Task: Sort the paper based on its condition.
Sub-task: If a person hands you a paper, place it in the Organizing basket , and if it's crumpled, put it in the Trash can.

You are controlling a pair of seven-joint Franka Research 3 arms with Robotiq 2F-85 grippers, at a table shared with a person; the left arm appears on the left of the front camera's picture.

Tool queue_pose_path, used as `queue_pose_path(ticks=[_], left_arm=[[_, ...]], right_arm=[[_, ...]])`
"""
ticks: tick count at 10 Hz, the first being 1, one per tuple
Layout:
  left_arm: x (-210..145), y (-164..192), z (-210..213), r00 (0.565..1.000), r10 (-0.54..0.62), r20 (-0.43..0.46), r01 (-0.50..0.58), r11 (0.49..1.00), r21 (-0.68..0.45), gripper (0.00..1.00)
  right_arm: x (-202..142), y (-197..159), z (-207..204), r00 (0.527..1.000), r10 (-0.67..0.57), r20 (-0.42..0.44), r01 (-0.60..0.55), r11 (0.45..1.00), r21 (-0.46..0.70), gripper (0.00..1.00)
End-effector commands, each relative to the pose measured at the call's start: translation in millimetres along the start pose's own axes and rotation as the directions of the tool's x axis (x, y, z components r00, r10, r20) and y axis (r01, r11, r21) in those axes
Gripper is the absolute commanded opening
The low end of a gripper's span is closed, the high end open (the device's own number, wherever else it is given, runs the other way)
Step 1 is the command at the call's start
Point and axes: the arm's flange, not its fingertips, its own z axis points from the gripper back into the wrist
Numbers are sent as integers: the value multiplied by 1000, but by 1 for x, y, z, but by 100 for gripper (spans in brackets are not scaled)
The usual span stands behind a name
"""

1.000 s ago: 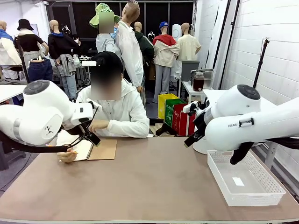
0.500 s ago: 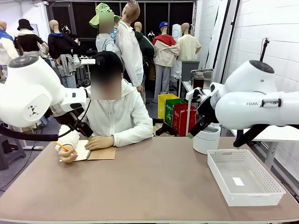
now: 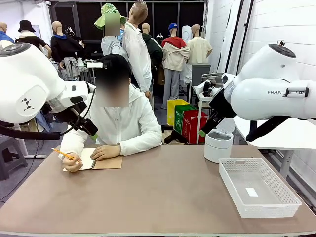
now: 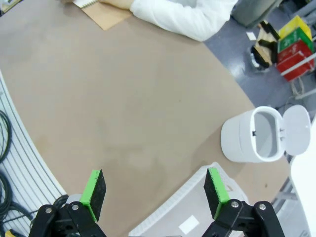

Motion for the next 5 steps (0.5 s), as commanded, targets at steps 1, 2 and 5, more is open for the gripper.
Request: queue_pose_path(ticks=[1, 2, 5], left_arm=[[-6, 3, 5, 1000, 4, 6, -4, 999, -31, 100], [-8, 4, 7, 1000, 11, 11, -11, 999, -31, 100], [-11, 5, 9, 999, 23, 24, -22, 999, -25, 100]], right_arm=[[-3, -1, 3, 998, 30, 52, -33, 997, 67, 100], [-3, -1, 4, 997, 30, 64, -35, 997, 68, 100], [-3, -1, 4, 995, 27, 98, -36, 995, 94, 100]])
